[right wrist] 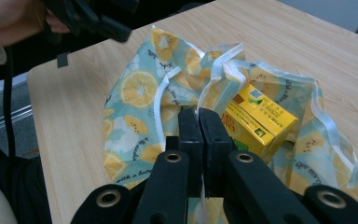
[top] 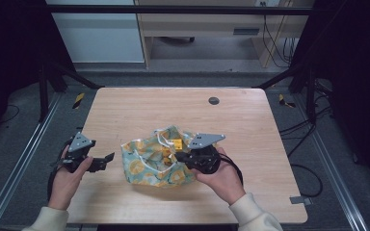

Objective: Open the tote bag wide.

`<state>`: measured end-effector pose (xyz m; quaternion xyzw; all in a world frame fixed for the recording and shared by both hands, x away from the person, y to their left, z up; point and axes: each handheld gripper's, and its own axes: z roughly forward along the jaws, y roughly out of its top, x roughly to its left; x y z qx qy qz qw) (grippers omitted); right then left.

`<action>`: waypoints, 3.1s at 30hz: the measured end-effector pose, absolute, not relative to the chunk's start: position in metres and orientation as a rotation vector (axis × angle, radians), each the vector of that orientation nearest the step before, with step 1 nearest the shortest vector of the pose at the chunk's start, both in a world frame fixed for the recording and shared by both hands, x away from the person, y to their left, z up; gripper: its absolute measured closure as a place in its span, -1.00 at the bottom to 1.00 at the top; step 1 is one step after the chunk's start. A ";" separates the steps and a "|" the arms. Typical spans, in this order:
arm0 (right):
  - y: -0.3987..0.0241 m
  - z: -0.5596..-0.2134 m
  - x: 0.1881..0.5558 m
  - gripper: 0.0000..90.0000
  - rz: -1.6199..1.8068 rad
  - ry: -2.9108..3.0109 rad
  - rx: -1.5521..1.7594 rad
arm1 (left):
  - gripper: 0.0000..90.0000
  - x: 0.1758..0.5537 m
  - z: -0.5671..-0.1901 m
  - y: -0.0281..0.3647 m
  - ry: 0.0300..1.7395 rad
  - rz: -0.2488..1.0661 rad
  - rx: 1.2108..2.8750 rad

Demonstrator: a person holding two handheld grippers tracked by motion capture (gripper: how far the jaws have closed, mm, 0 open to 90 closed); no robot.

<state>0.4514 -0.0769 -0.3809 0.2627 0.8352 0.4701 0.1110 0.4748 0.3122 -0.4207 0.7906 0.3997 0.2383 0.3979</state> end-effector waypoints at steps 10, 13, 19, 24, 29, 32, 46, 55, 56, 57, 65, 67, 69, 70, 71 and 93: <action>-0.078 -0.386 0.448 0.96 1.390 2.464 0.770 | -0.77 0.493 -0.390 0.278 0.900 0.544 2.128; -0.078 -0.387 0.448 0.96 1.386 2.469 0.769 | -0.77 0.502 -0.389 0.265 0.885 0.518 2.197; -0.077 -0.389 0.448 0.95 1.385 2.479 0.759 | -0.62 0.518 -0.393 0.246 0.882 0.508 2.256; -0.078 -0.390 0.448 0.95 1.376 2.485 0.763 | -0.38 0.524 -0.395 0.239 0.871 0.463 2.288; -0.078 -0.391 0.448 0.94 1.370 2.488 0.758 | -0.03 0.521 -0.406 0.237 0.865 0.427 2.360; -0.078 -0.392 0.447 0.94 1.362 2.494 0.763 | 0.45 0.514 -0.412 0.241 0.838 0.412 2.366; -0.099 -0.391 0.423 0.96 1.362 2.461 0.758 | 0.96 0.471 -0.403 0.264 0.789 0.487 2.191; -0.115 -0.422 0.412 0.97 1.263 2.495 0.817 | 0.96 0.447 -0.428 0.264 0.748 0.493 2.180; -0.116 -0.429 0.413 0.97 1.224 2.503 0.825 | 0.96 0.446 -0.431 0.264 0.735 0.481 2.192; -0.117 -0.432 0.413 0.97 1.220 2.507 0.828 | 0.96 0.446 -0.431 0.264 0.735 0.481 2.192; -0.129 -0.458 0.421 0.97 1.141 2.503 0.931 | 0.96 0.441 -0.450 0.261 0.720 0.471 2.298; -0.132 -0.461 0.420 0.97 1.133 2.500 0.952 | 0.95 0.441 -0.454 0.259 0.722 0.460 2.310; -0.132 -0.463 0.420 0.96 1.129 2.506 0.958 | 0.95 0.440 -0.456 0.257 0.719 0.460 2.320; -0.133 -0.464 0.419 0.88 1.128 2.513 0.952 | 0.94 0.440 -0.459 0.254 0.712 0.464 2.338; -0.133 -0.464 0.419 0.88 1.128 2.513 0.952 | 0.94 0.440 -0.459 0.254 0.712 0.464 2.338; -0.105 -0.428 0.482 -0.32 1.019 2.437 0.974 | 0.93 0.440 -0.462 0.254 0.710 0.477 2.329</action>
